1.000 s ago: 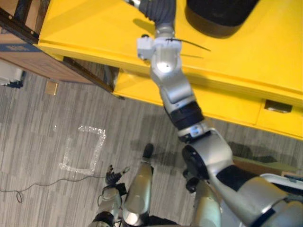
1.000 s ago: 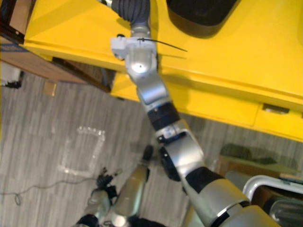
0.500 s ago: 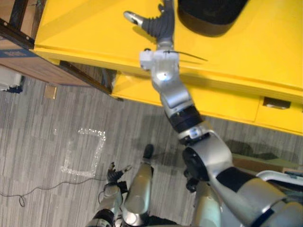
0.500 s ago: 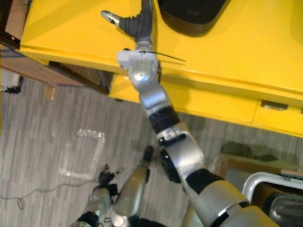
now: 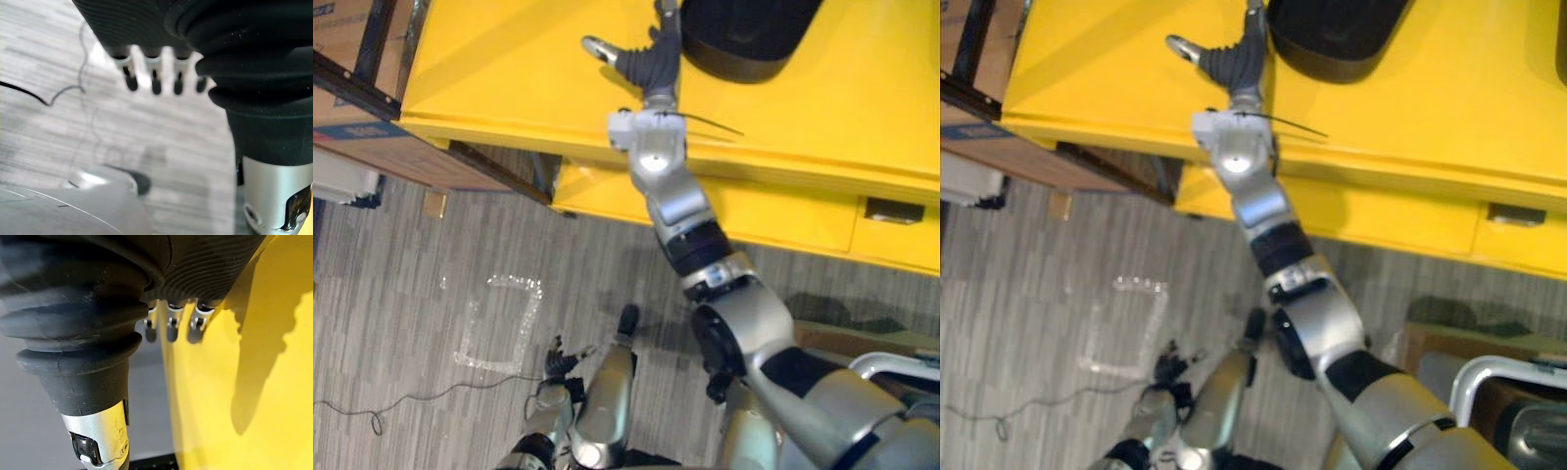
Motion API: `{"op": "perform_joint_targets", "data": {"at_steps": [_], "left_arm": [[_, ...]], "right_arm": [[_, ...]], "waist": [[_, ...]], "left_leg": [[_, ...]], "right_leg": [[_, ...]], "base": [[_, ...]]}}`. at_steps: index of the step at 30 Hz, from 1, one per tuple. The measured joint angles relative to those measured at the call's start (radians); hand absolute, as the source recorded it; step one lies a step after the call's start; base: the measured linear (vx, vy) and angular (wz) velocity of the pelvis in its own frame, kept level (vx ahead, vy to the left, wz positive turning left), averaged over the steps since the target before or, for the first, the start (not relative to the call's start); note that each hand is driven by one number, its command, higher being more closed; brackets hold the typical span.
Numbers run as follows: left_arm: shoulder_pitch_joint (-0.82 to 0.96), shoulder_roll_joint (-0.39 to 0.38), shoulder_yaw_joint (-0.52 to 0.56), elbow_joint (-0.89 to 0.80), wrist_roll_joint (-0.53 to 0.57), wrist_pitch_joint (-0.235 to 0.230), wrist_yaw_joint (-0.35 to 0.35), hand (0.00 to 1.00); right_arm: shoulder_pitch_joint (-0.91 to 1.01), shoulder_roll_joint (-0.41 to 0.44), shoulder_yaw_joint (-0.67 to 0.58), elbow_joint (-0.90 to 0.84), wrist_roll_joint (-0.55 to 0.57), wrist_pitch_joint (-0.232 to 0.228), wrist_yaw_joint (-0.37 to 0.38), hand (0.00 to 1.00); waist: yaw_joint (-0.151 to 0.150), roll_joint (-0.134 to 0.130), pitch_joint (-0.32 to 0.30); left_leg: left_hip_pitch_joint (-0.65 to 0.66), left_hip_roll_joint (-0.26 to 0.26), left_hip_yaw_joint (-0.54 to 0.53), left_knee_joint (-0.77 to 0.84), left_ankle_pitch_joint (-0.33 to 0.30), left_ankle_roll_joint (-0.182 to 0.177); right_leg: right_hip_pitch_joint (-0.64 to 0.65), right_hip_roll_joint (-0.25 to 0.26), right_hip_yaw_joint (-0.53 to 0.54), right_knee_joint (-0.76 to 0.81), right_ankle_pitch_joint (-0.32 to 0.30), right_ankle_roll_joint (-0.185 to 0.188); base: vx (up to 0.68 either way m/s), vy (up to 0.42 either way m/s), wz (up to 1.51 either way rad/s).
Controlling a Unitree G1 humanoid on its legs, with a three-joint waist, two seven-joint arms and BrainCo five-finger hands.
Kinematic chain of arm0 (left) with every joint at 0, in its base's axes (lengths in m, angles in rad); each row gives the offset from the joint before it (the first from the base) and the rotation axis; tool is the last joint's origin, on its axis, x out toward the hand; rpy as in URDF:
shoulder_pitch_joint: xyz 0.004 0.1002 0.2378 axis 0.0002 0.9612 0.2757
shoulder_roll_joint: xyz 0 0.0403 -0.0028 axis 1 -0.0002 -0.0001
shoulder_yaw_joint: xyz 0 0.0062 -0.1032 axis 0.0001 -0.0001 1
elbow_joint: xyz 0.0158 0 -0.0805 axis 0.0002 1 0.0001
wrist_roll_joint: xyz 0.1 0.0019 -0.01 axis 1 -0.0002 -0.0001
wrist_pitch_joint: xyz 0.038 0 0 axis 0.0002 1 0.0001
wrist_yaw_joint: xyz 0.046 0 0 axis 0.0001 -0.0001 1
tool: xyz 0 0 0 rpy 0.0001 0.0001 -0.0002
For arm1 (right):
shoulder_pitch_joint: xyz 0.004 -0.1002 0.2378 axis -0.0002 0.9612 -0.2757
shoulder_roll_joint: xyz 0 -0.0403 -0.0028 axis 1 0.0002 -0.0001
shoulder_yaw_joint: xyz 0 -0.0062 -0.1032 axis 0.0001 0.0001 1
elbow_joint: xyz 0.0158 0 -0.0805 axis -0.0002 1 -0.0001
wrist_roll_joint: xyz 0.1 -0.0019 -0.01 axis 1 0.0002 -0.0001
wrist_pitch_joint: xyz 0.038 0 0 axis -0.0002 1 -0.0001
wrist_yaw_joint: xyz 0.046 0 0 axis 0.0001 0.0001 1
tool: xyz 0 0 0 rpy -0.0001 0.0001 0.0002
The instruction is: Walk over and take plastic housings, then place them on the shelf
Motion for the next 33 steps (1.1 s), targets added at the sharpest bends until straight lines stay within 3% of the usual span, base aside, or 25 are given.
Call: {"op": "perform_joint_targets", "data": {"at_steps": [27, 33], "left_arm": [[0.000, -0.002, -0.003, -0.001, 0.013, 0.028, 0.002, 0.00], [0.008, -0.003, 0.000, 0.000, 0.042, 0.030, 0.000, 0.00]], "right_arm": [[0.039, 0.000, 0.012, -0.019, -0.017, -0.001, -0.019, 0.00], [0.111, -0.004, 0.147, -0.084, 0.055, -0.019, 0.085, 0.00]], "waist": [[-0.030, 0.000, 0.000], [-0.058, 0.000, 0.000]], "left_leg": [[0.042, 0.000, 0.030, -0.047, 0.018, 0.002], [0.068, 0.001, 0.049, -0.053, 0.018, 0.002]], "right_leg": [[0.004, -0.001, 0.026, -0.008, 0.008, 0.001], [0.016, -0.001, 0.042, -0.008, 0.008, 0.001]], "base": [[0.01, 0.005, -0.02], [0.02, 0.013, -0.09]]}}
